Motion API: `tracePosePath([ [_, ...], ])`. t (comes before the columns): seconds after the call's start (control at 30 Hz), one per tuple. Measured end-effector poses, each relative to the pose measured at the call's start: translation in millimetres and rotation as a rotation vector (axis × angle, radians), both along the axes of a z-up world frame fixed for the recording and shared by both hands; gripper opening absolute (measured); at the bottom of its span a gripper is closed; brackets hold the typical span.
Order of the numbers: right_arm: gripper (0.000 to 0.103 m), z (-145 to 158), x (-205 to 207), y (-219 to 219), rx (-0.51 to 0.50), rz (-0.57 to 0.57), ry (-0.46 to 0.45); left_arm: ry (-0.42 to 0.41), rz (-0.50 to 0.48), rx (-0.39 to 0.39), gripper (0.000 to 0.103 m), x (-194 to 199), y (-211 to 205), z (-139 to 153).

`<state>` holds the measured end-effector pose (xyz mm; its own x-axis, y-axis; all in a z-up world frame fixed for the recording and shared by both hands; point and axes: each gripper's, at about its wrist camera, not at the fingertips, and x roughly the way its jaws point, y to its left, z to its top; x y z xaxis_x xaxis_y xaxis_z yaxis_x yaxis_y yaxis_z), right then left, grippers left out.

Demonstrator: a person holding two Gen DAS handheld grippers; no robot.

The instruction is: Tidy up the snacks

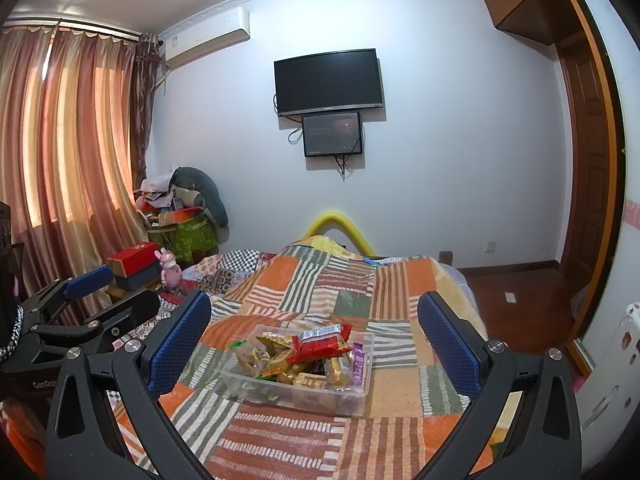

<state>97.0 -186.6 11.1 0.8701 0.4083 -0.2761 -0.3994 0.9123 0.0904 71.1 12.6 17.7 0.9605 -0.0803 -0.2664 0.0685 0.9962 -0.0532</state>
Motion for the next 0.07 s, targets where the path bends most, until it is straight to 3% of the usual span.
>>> tracePosePath([
  [0.07,0.103,-1.1,0.7,0.9,-0.002,0.000,0.003,0.008,0.000,-0.003,0.103,1.9,1.3,-1.8],
])
